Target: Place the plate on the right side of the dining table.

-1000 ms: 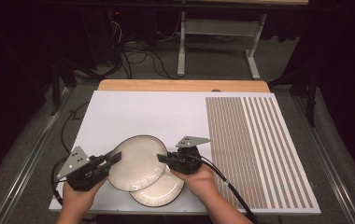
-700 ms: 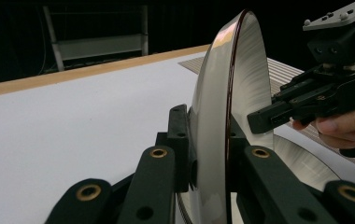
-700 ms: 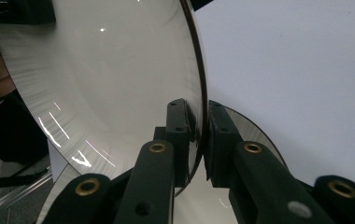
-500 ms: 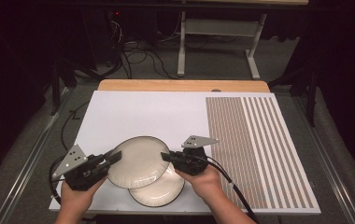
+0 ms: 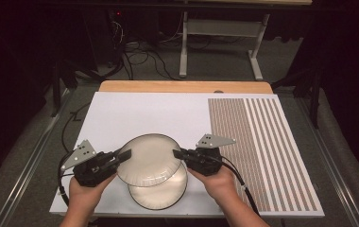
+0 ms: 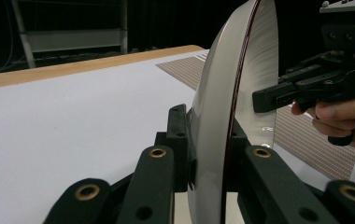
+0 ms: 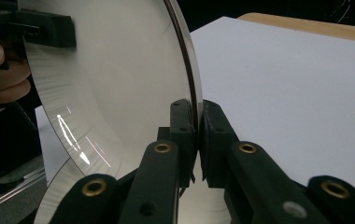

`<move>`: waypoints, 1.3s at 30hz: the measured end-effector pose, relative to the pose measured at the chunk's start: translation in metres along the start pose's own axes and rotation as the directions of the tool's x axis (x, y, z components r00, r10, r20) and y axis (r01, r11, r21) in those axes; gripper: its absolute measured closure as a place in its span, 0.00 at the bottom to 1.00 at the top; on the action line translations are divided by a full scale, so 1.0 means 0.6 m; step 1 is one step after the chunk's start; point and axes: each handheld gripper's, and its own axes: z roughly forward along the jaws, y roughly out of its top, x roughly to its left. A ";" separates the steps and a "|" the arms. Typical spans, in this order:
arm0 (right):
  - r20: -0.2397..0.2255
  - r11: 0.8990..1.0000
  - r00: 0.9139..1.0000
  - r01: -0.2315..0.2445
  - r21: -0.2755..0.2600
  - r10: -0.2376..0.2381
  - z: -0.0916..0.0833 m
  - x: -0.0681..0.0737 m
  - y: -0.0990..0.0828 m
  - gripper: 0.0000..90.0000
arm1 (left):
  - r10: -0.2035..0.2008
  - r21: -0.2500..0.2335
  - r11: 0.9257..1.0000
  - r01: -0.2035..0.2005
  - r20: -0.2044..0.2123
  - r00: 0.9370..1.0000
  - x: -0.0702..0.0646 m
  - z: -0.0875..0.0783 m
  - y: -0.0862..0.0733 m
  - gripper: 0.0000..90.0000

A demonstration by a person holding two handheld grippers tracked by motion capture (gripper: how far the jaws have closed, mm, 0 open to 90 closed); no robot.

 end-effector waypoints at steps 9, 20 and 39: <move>0.039 1.000 0.999 0.005 -0.026 -0.004 -0.039 -0.021 0.007 0.97 | 0.009 0.031 0.999 -0.010 0.030 0.999 -0.016 0.038 0.024 0.88; 0.104 0.997 0.994 0.036 -0.062 -0.030 -0.102 -0.051 0.007 0.97 | 0.026 0.056 0.998 -0.030 0.061 0.998 -0.050 0.093 0.042 0.88; 0.196 0.997 0.980 0.033 -0.070 -0.019 -0.193 -0.102 -0.025 0.96 | 0.020 0.106 0.994 -0.032 0.114 0.993 -0.107 0.190 0.051 0.88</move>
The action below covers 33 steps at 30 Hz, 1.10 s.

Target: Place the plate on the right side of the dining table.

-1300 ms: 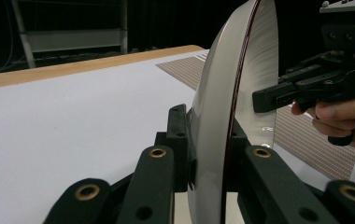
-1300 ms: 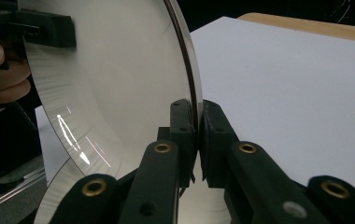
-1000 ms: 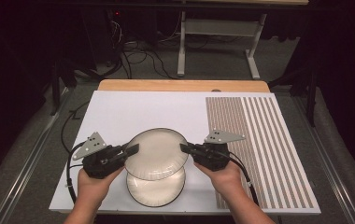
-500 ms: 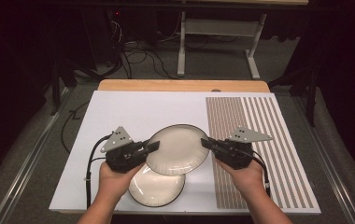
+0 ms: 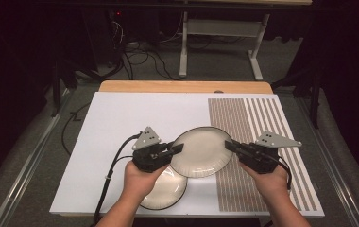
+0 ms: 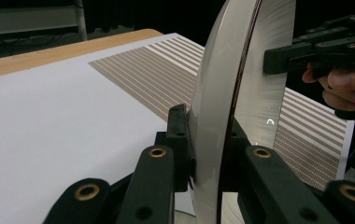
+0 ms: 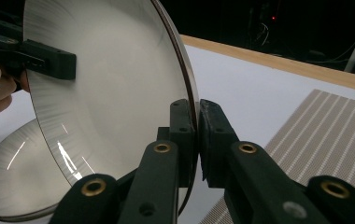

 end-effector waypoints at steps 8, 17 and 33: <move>0.043 1.000 0.999 0.004 0.000 -0.004 -0.032 -0.020 -0.008 0.96 | 0.008 0.019 1.000 -0.008 0.022 1.000 -0.021 0.039 0.012 0.88; 0.080 1.000 0.997 -0.012 0.001 0.012 -0.066 -0.045 -0.016 0.96 | 0.014 0.042 0.999 -0.016 0.040 0.999 -0.043 0.077 0.029 0.88; 0.149 0.999 0.988 -0.033 -0.019 0.035 -0.114 -0.086 -0.045 0.96 | 0.033 0.092 0.995 -0.039 0.070 0.997 -0.073 0.149 0.050 0.88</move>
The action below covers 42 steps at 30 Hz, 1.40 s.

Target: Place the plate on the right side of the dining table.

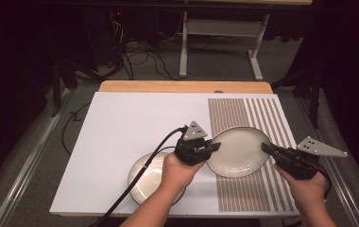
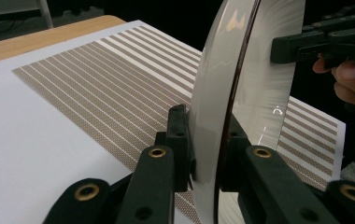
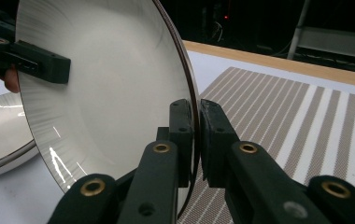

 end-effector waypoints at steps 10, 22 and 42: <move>0.042 1.000 0.999 -0.017 -0.007 0.018 -0.019 -0.020 -0.008 0.96 | -0.024 0.009 1.000 0.024 0.012 1.000 -0.009 0.034 0.008 0.87; 0.090 0.999 0.995 -0.042 -0.006 0.042 -0.034 -0.052 -0.019 0.96 | -0.022 0.051 0.998 0.022 -0.001 1.000 -0.012 0.089 0.021 0.85; 0.158 0.995 0.984 -0.087 0.053 0.078 -0.020 -0.093 -0.057 0.97 | -0.115 0.131 0.984 0.117 -0.024 0.993 0.007 0.175 -0.008 0.82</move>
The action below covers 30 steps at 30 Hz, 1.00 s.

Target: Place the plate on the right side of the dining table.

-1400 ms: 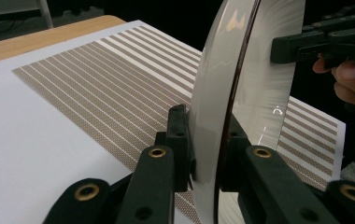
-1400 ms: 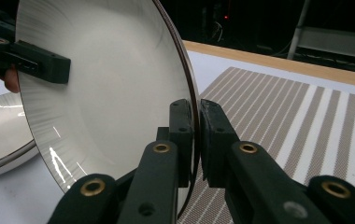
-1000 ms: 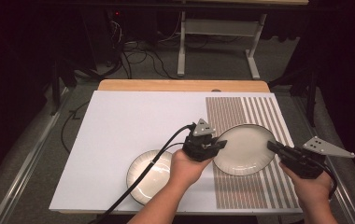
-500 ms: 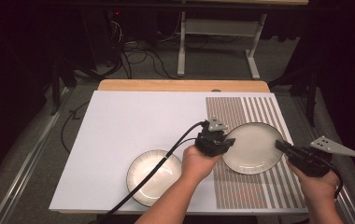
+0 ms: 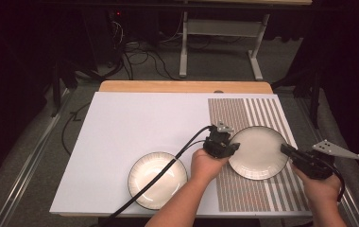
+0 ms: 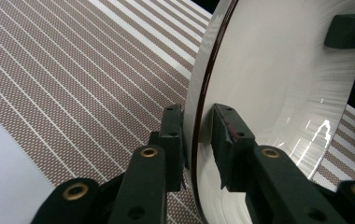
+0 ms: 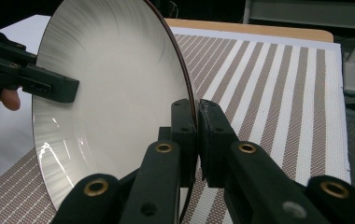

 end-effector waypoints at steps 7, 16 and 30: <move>0.011 1.000 1.000 -0.005 0.014 0.005 0.004 0.001 0.001 0.97 | 0.027 -0.038 0.999 -0.029 -0.054 0.998 -0.008 -0.009 0.002 0.68; 0.028 0.999 0.999 -0.022 0.043 0.021 0.022 -0.006 0.004 0.97 | 0.079 -0.131 0.987 -0.092 -0.100 0.992 -0.002 -0.094 -0.007 0.46; 0.067 0.993 0.996 -0.058 0.103 0.051 0.043 -0.010 0.006 0.95 | 0.030 -0.213 0.975 -0.060 -0.143 0.989 0.062 -0.211 -0.072 0.21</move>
